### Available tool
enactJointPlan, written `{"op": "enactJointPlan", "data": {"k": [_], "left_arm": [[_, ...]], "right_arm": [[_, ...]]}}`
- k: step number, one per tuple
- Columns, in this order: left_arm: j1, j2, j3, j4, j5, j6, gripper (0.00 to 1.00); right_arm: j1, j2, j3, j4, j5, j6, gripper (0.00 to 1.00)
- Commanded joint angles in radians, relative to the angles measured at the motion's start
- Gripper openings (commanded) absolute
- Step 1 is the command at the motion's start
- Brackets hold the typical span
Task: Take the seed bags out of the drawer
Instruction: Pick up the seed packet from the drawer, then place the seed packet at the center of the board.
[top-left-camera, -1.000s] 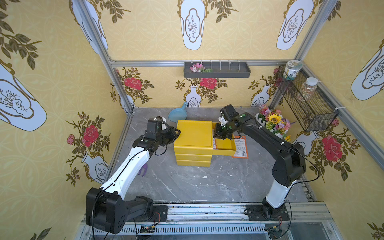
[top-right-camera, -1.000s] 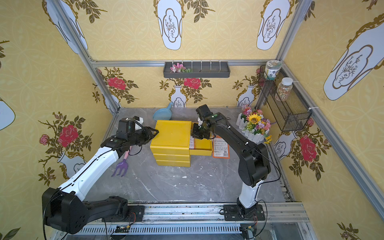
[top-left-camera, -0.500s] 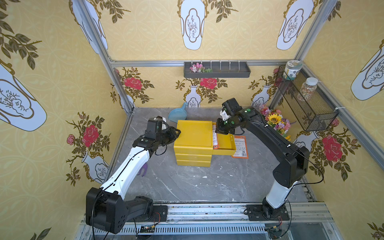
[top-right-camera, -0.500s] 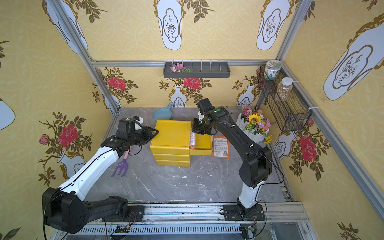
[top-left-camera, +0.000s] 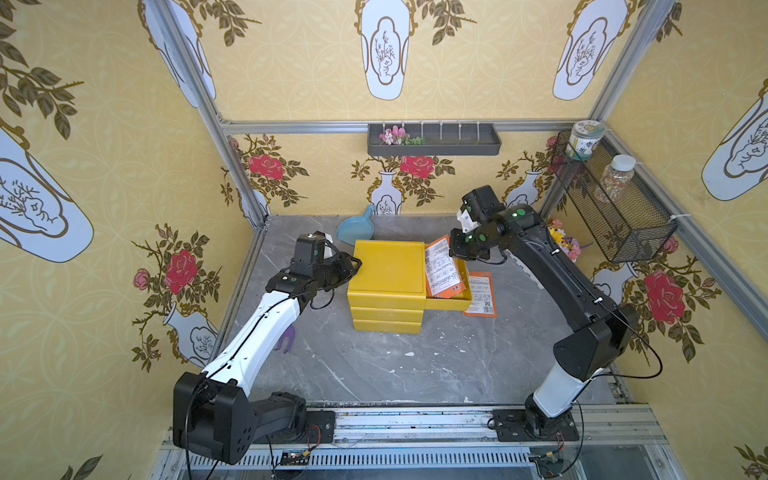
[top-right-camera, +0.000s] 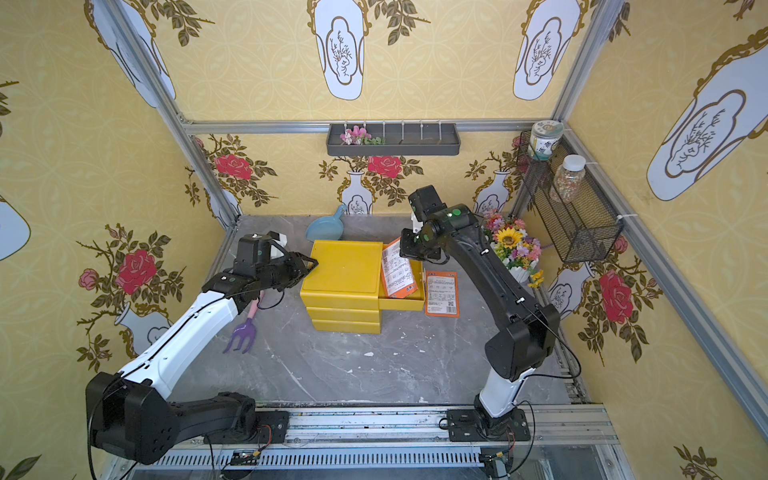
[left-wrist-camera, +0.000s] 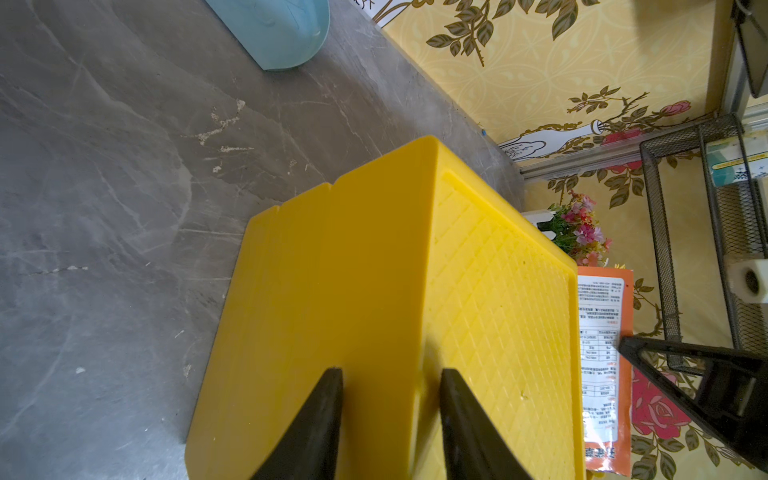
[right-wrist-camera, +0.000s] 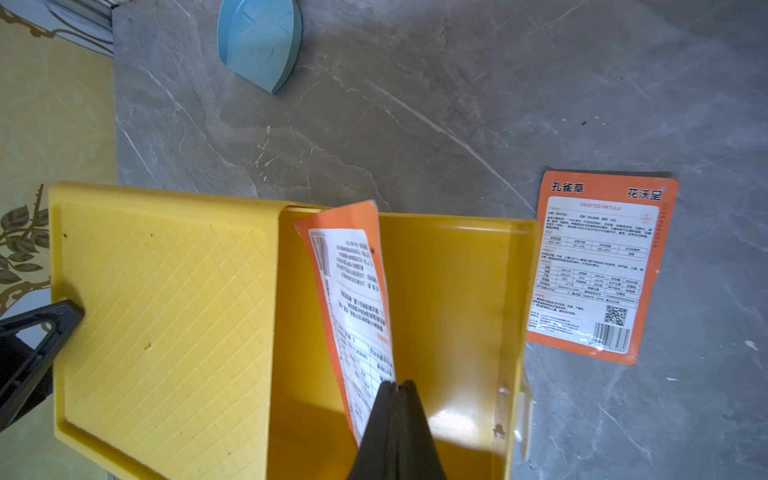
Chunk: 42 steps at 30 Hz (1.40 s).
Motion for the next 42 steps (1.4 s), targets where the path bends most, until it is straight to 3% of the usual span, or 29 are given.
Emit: {"op": "enactJointPlan", "data": {"k": [1,28,35,42], "left_arm": [[0.001,0.025,-0.012,-0.213,-0.052,0.019,0.43],[0.001,0.070,0.034,-0.212,-0.048,0.029,0.42],[0.001,0.076,0.037,-0.212,-0.048,0.030,0.42],[0.001,0.083,0.036,-0.211,-0.048,0.033,0.42]], "right_arm": [[-0.026,-0.025,0.015,-0.010,0.014,-0.033,0.00],[-0.472,-0.099,0.113,-0.023,-0.144,-0.128,0.00],[-0.531,-0.096,0.041,0.003,-0.146,-0.152,0.00],[-0.531,-0.102,-0.146,0.093,-0.152,-0.140,0.00]]}}
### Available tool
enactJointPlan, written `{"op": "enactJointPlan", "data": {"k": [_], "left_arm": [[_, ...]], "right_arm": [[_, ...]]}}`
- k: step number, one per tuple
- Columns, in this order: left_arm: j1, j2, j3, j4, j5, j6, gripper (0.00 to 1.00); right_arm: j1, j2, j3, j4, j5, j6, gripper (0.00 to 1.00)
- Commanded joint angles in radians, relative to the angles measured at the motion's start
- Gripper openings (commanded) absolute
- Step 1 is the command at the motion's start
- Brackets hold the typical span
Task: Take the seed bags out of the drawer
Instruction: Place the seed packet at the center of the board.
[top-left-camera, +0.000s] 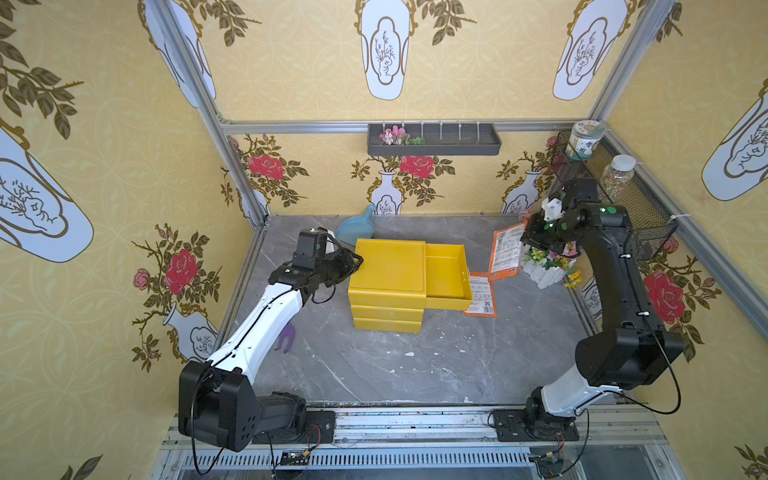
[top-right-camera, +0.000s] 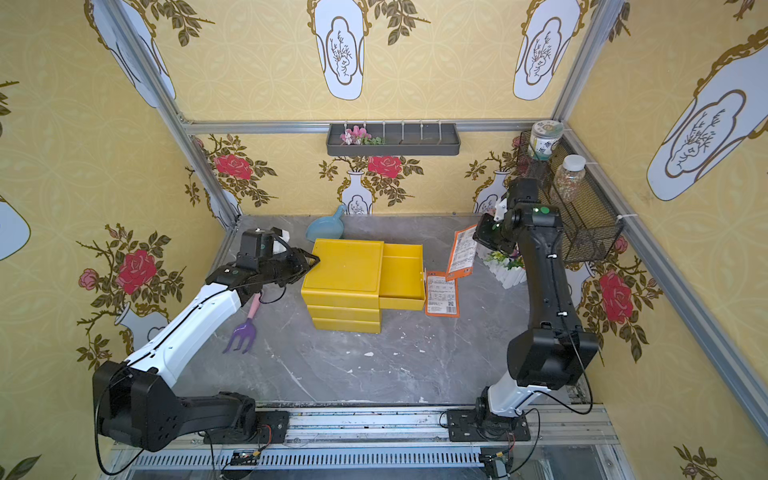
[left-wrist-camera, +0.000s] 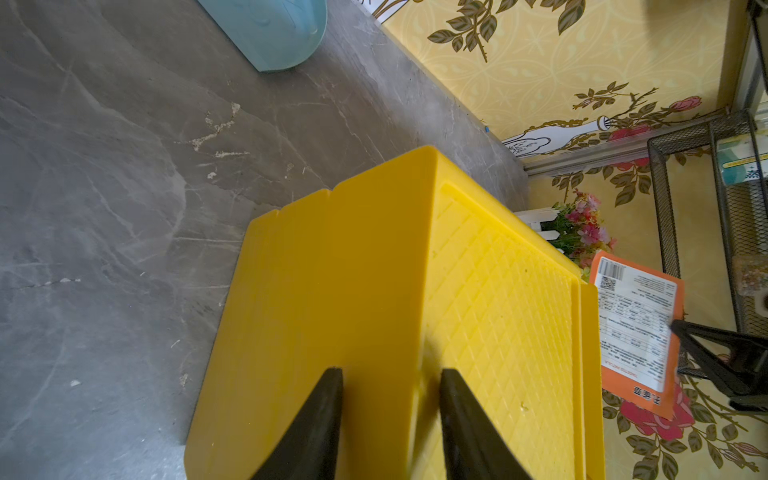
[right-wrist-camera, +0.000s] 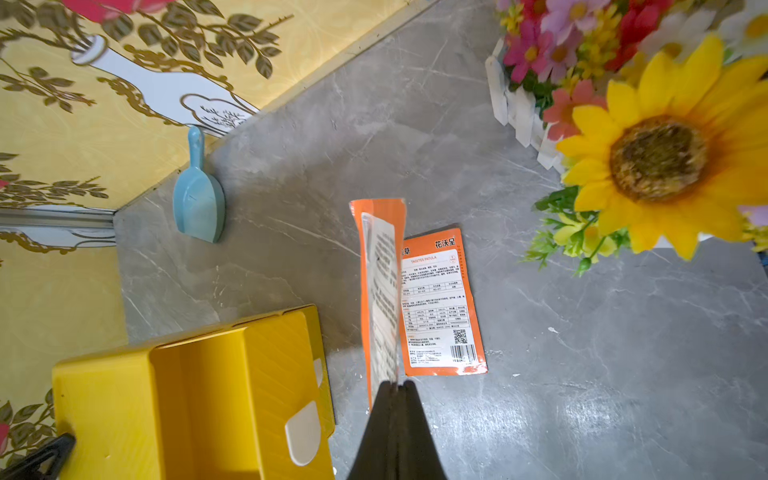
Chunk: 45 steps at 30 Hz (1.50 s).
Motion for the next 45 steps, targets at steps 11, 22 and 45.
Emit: {"op": "enactJointPlan", "data": {"k": [11,22,45], "left_arm": [[0.002,0.031,-0.031,-0.178,-0.053,0.017,0.42],[0.001,0.028,-0.045,-0.172,-0.050,0.006,0.42],[0.001,0.032,-0.040,-0.167,-0.053,-0.001,0.42]], "right_arm": [[0.024,0.060,-0.218,0.149,-0.044,-0.005,0.00],[0.089,0.193,-0.217,0.150,-0.004,-0.046,0.00],[0.131,0.331,-0.194,0.099,0.345,-0.150,0.17]]}}
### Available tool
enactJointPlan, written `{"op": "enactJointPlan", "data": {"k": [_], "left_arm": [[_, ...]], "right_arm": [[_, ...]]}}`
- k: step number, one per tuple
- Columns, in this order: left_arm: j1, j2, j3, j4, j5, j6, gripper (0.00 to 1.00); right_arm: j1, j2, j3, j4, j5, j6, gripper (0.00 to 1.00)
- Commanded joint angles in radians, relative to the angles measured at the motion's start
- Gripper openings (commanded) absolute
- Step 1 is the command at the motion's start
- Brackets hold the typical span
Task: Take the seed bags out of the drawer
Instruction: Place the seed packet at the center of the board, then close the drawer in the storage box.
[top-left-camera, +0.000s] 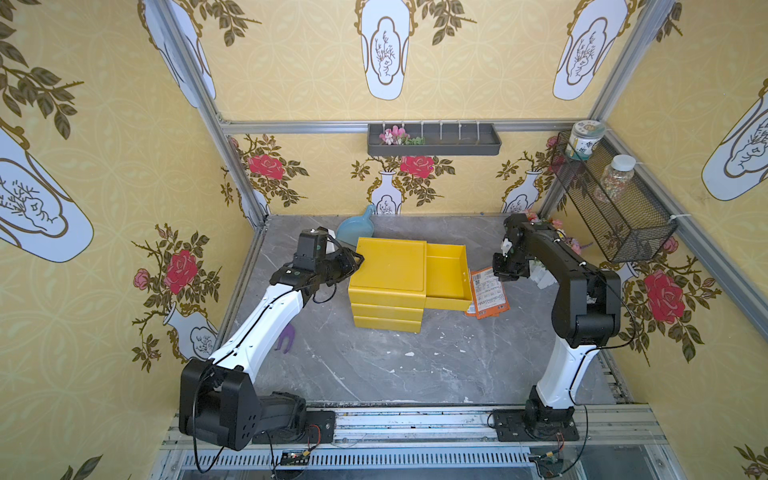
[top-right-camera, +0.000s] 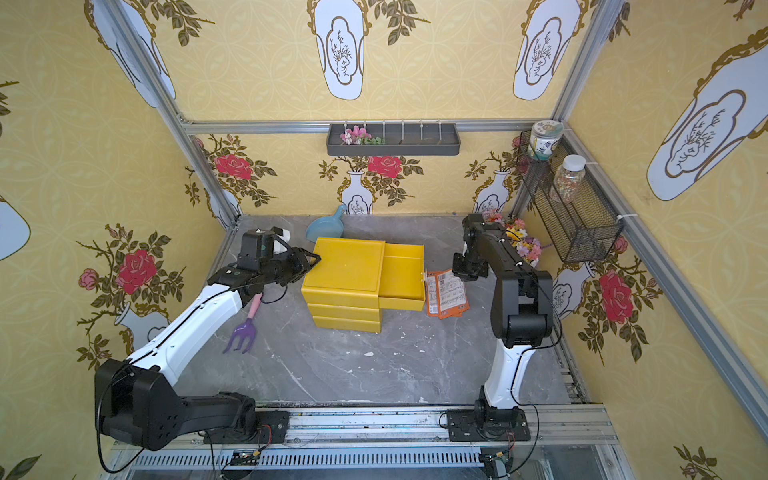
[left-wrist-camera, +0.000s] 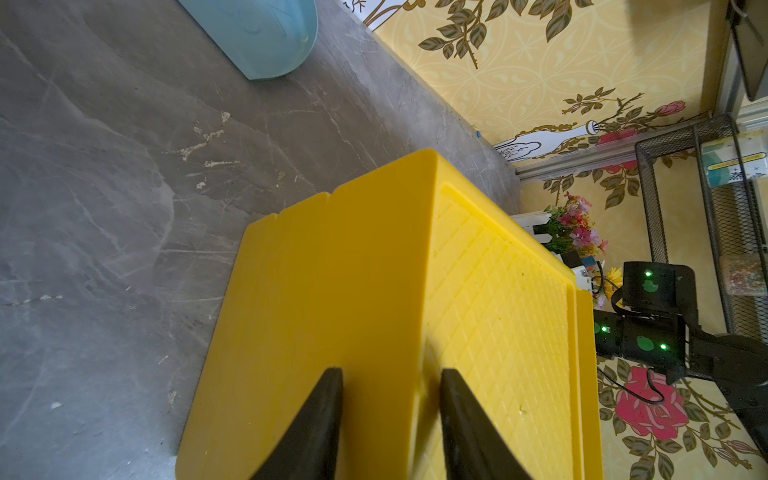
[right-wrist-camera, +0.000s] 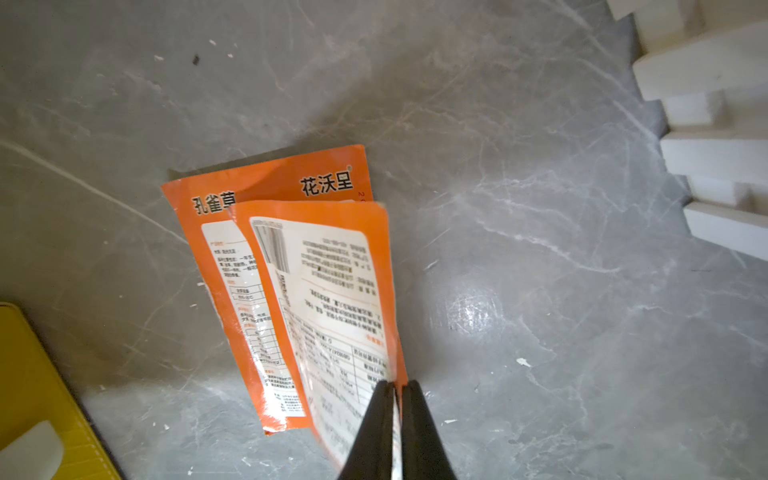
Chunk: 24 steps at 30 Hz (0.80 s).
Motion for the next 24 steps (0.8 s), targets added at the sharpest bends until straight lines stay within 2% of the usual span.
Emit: {"op": "enactJointPlan", "data": {"k": [1,6,9,24], "left_arm": [[-0.001,0.027,-0.016,-0.222,-0.063,0.003,0.42],[0.000,0.027,-0.013,-0.223,-0.066,0.003,0.42],[-0.001,0.028,-0.011,-0.224,-0.068,0.004,0.42],[-0.001,0.035,0.000,-0.227,-0.068,0.008,0.43]], "right_arm": [[0.002,0.011,0.014,-0.017,0.073,-0.011,0.22],[0.008,-0.018,0.012,0.001,0.064,-0.003,0.41],[0.009,-0.047,0.010,0.011,0.034,0.005,0.49],[0.020,-0.216,-0.019,-0.011,-0.151,0.057,0.63]]}}
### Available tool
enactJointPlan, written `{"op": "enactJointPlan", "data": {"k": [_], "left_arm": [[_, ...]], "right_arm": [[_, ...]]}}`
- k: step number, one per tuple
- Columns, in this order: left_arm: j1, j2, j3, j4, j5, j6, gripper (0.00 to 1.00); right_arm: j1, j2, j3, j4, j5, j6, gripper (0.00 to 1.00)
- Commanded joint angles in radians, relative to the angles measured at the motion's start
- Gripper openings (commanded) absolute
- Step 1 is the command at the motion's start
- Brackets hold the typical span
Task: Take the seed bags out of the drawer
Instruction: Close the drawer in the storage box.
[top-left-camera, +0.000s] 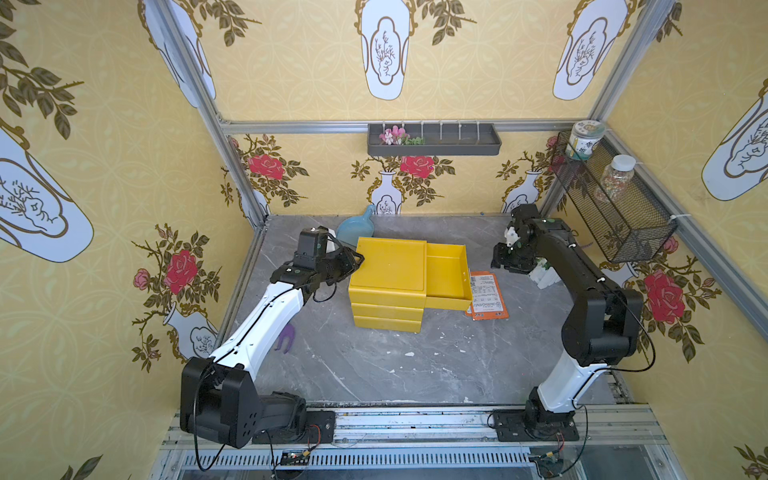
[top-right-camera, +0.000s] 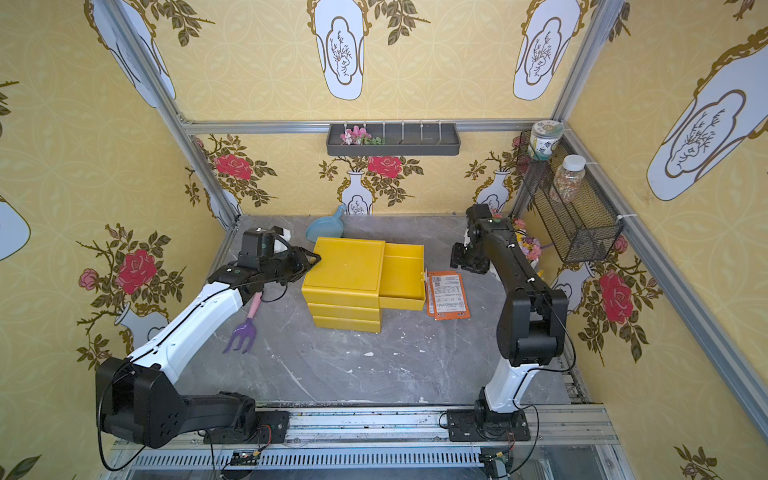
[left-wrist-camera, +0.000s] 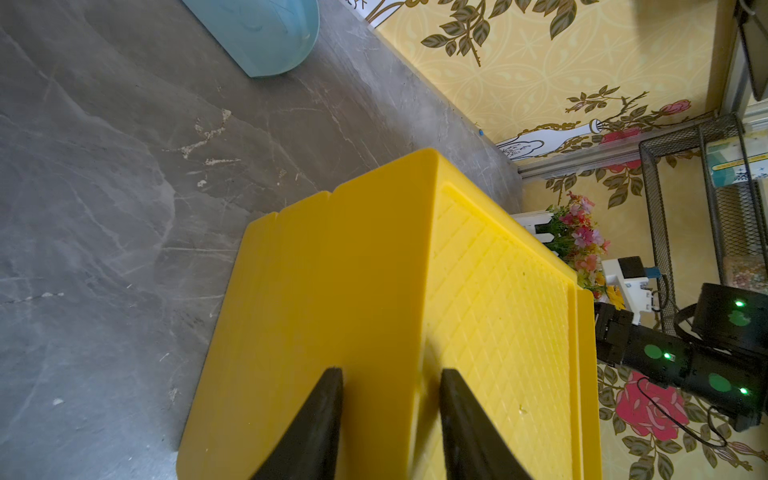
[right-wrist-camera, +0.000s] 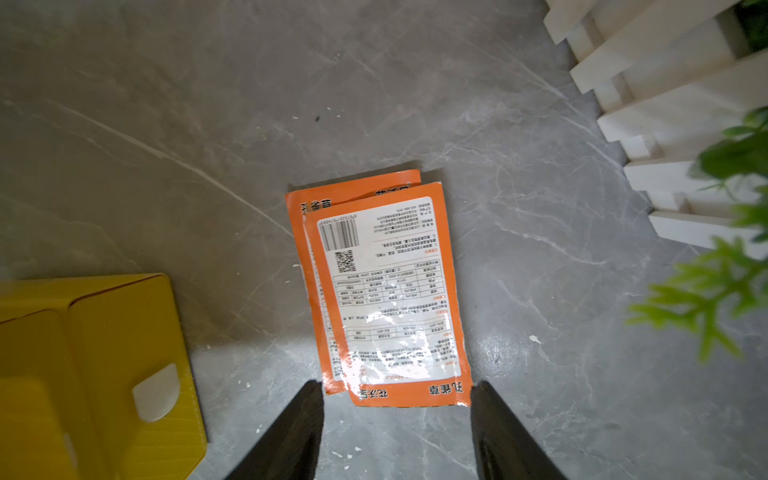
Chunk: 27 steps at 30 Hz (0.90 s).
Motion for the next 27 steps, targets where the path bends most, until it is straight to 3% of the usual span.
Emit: {"op": "enactJointPlan", "data": {"k": [1,27], "left_arm": [[0.000,0.023,-0.020,-0.208,-0.068,0.008,0.43],[0.000,0.002,-0.023,-0.223,-0.085,0.009,0.44]], "right_arm": [[0.008,-0.043,-0.013,-0.020,-0.064,0.028,0.64],[0.205,-0.161,-0.046,-0.078,-0.118,0.105,0.67]]}}
